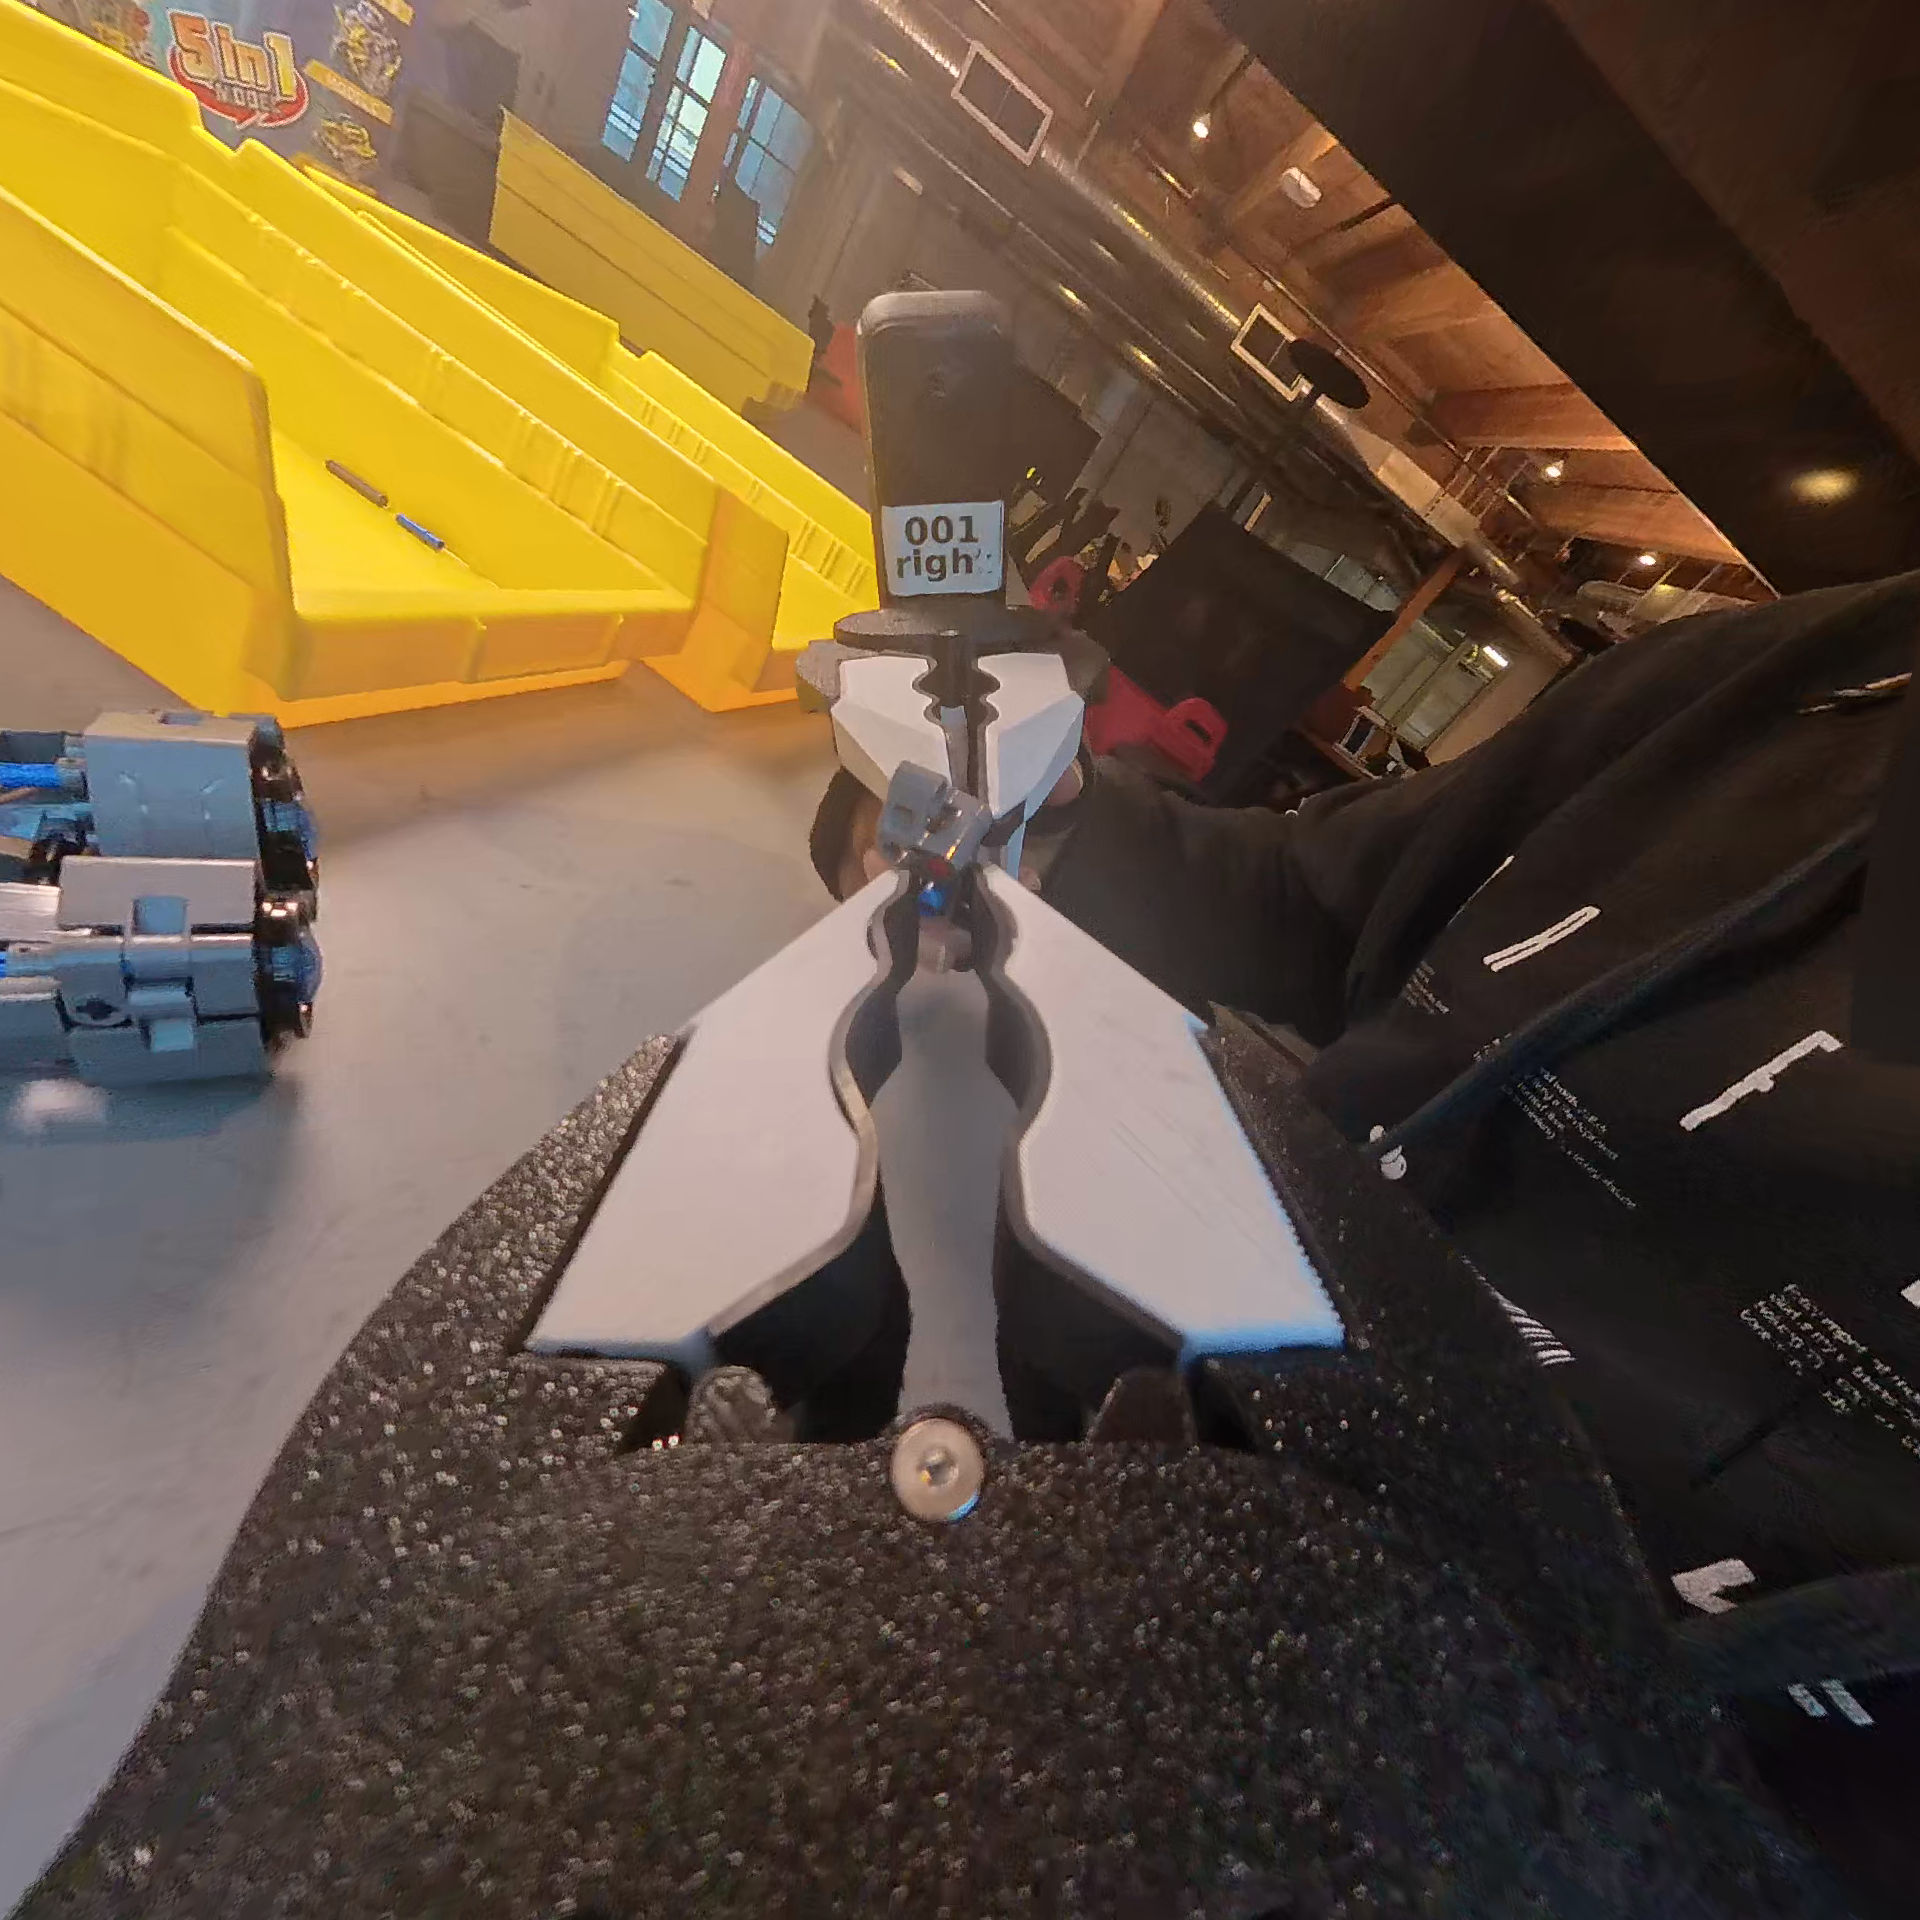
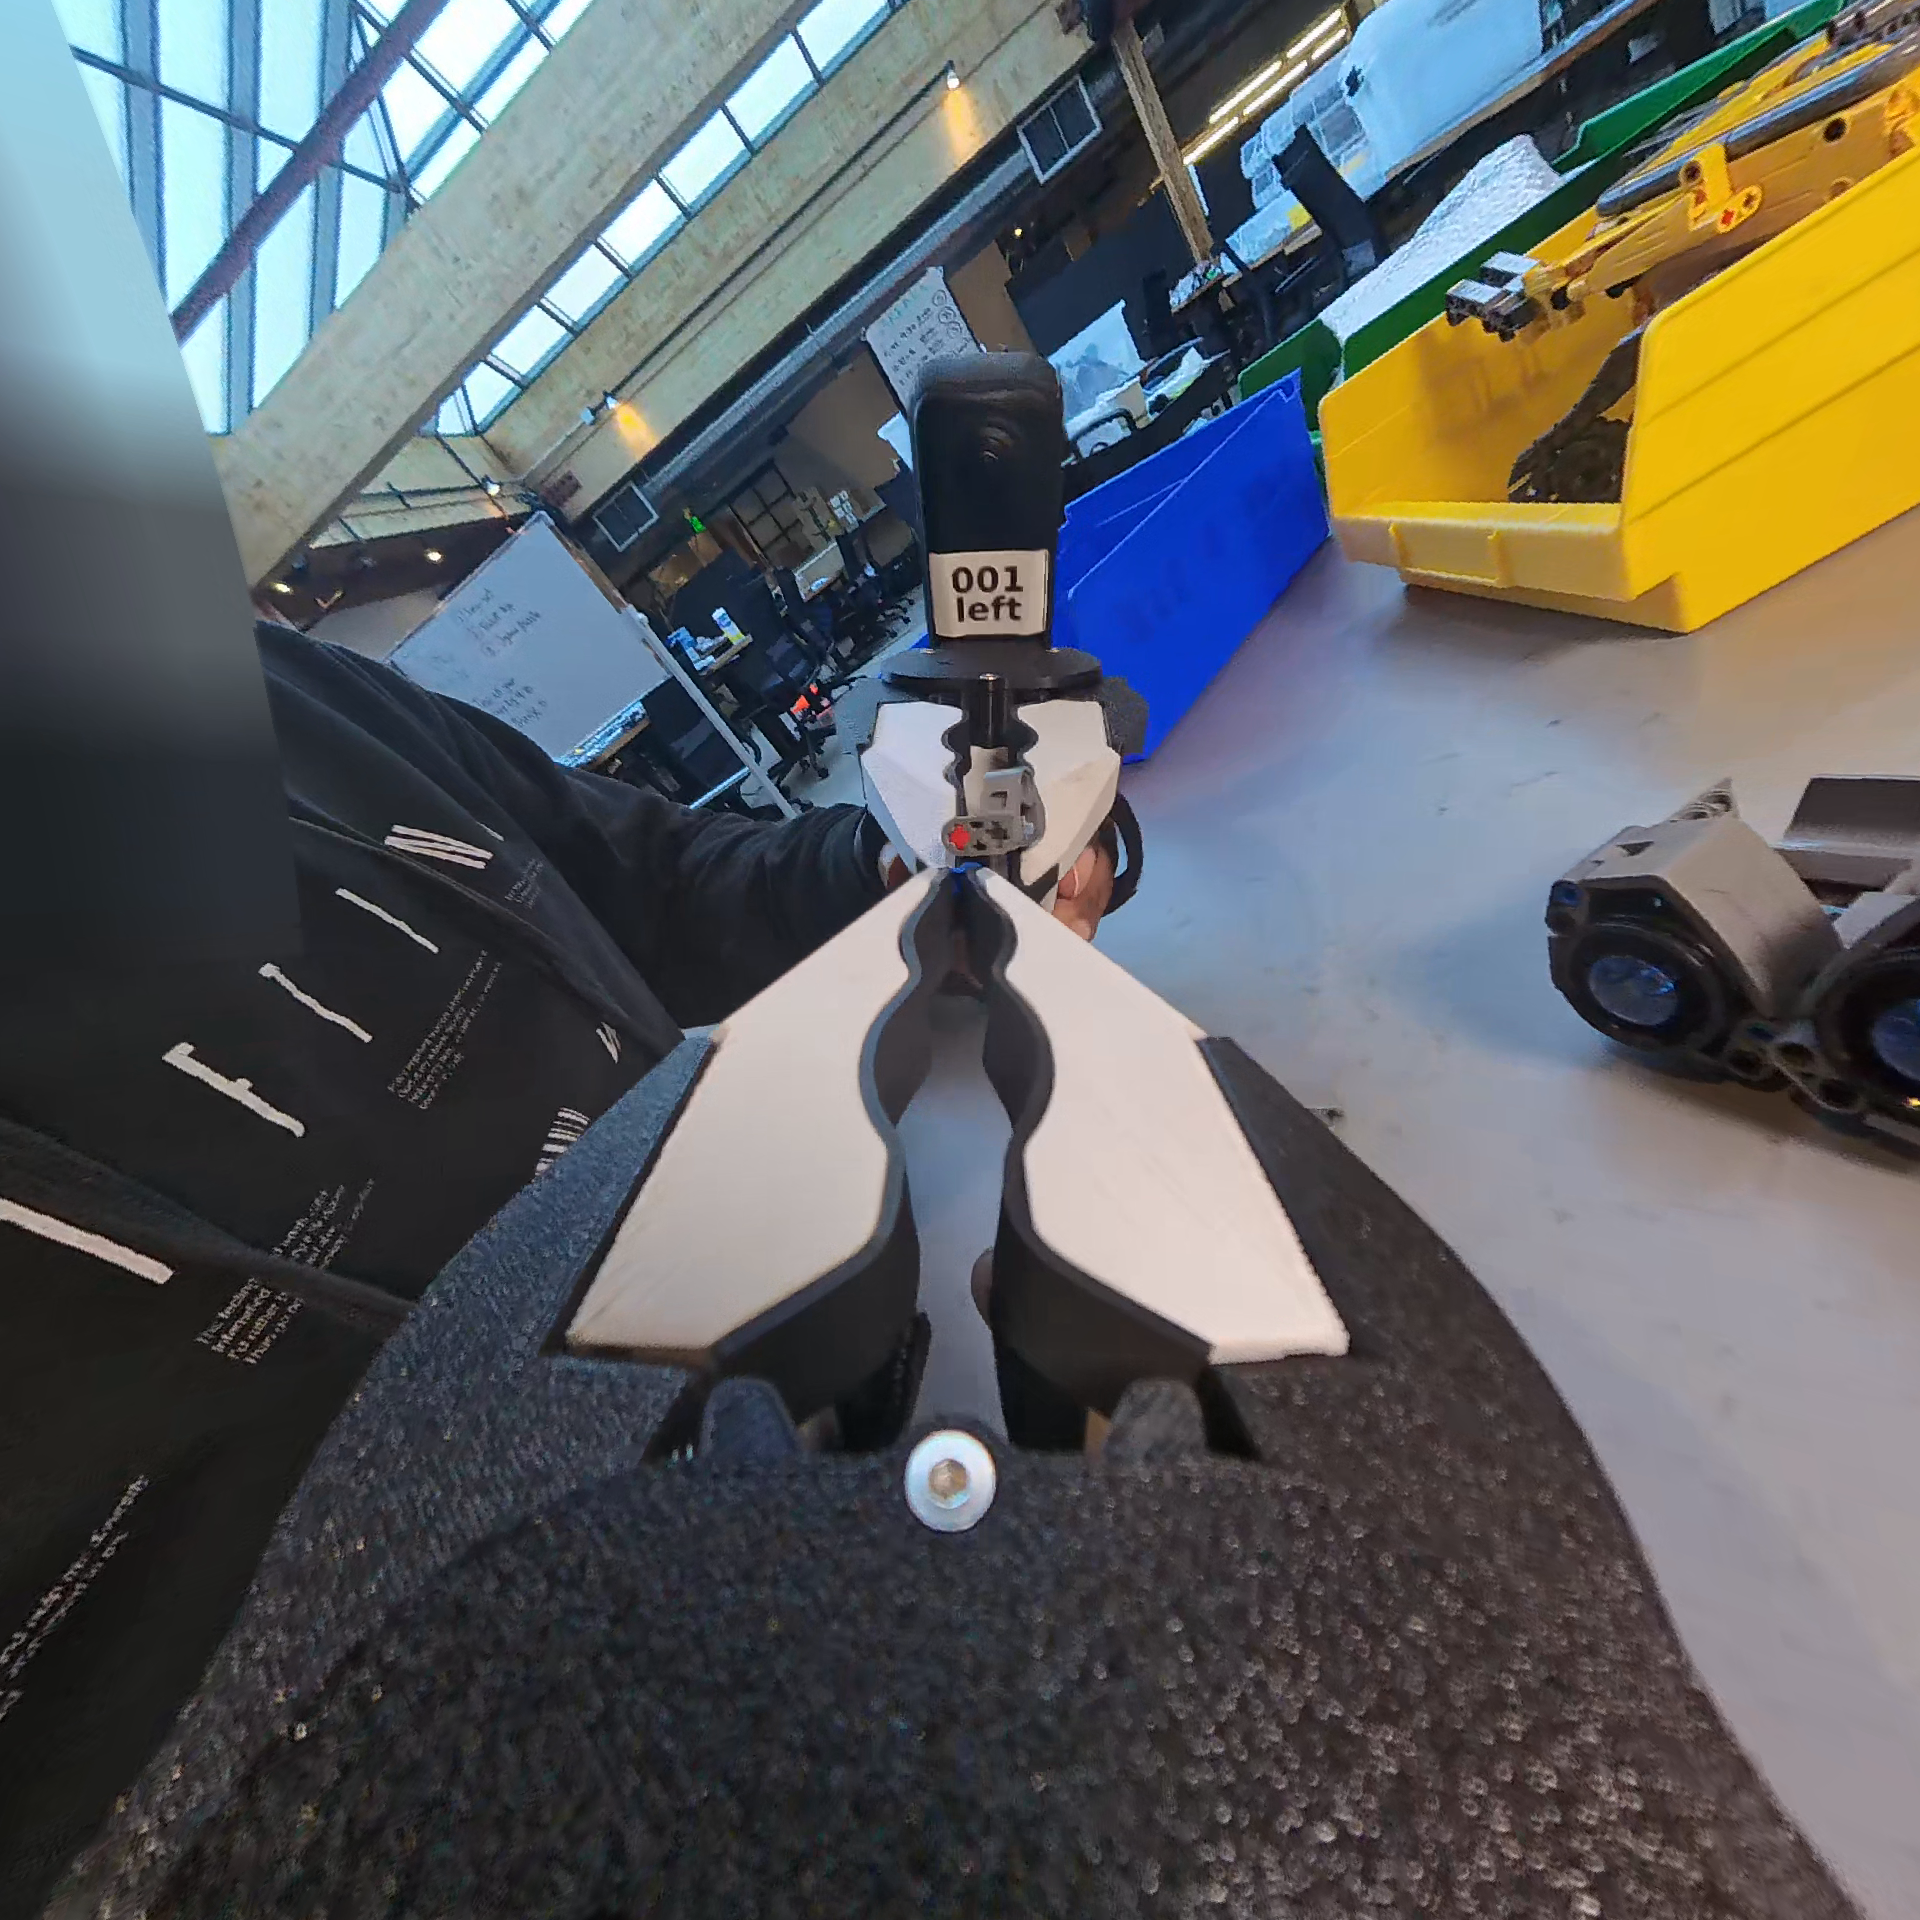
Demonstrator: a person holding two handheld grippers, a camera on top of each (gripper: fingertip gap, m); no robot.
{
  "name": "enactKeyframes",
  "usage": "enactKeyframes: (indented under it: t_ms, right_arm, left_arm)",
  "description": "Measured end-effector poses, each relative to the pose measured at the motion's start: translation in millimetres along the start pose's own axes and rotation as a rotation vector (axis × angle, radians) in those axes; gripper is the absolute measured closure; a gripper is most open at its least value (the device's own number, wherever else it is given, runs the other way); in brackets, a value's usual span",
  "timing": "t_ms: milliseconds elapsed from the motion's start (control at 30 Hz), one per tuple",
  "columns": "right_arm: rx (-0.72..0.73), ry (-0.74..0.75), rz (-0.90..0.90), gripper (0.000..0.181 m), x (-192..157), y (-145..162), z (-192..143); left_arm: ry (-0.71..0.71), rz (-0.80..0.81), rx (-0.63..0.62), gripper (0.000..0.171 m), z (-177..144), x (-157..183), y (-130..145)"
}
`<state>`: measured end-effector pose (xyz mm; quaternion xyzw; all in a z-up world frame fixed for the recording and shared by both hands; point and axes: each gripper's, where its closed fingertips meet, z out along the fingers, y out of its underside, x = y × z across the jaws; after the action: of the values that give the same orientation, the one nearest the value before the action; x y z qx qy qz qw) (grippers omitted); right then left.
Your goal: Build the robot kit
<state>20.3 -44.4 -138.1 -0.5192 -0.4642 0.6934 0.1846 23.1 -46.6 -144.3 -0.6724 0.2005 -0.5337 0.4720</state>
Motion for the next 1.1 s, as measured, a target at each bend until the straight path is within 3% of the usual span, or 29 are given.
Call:
enactKeyframes:
  t_ms: [467,667,767,900,1100]
  right_arm:
    - [-0.014,-0.001,0.054,0.18,6.2,10.1,-0.6]
    - [-0.063,0.102,-0.1,0.18,14.5,7.6,-0.8]
    - [-0.065,0.111,-0.157,0.179,15.4,4.2,1.0]
    - [-0.099,0.169,-0.293,0.178,17.1,2.4,2.6]
    - [-0.085,0.153,-0.275,0.178,13.4,4.5,4.5]
  left_arm:
    - [-0.056,0.066,-0.047,0.164,2.4,-6.3,9.2]
    - [-0.097,0.093,-0.055,0.163,1.4,-13.7,6.5]
    - [-0.052,0.023,-0.021,0.163,-1.6,-14.1,2.1]
    - [-0.048,0.042,-0.011,0.164,-4.3,-11.5,-1.7]
    - [-0.033,0.039,-0.026,0.164,-1.2,-7.5,1.4]
